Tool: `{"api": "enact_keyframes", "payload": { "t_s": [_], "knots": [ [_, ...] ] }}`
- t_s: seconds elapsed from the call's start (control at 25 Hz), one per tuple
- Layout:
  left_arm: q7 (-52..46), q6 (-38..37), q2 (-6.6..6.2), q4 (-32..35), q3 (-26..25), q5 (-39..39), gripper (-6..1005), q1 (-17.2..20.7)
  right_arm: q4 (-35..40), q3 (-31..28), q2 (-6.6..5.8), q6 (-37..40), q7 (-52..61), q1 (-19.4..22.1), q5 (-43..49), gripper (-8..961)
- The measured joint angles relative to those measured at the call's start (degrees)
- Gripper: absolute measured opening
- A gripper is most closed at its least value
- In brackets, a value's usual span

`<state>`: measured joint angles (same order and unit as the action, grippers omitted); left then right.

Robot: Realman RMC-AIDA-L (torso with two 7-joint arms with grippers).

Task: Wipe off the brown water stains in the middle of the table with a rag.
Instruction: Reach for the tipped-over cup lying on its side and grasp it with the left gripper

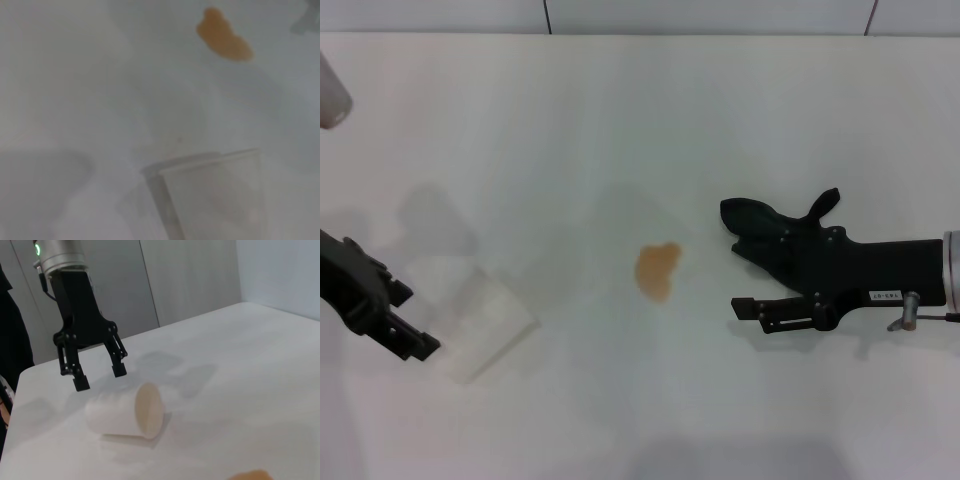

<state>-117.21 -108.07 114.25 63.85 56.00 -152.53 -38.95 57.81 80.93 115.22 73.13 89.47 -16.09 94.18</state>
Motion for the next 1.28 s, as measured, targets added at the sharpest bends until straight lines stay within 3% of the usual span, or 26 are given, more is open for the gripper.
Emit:
{"api": "enact_keyframes", "payload": {
  "t_s": [0.76,1.28],
  "knots": [
    [1.6,3.8,2.41,-1.3,0.1,0.3,868,-0.2,0.1,-0.1,-0.09,0.9,0.0,0.3,-0.1,813],
    [2.5,6.1,2.81,-4.0,-0.1,0.5,857,-0.2,0.1,-0.4,-0.17,1.1,0.0,0.3,0.0,814]
  ]
}}
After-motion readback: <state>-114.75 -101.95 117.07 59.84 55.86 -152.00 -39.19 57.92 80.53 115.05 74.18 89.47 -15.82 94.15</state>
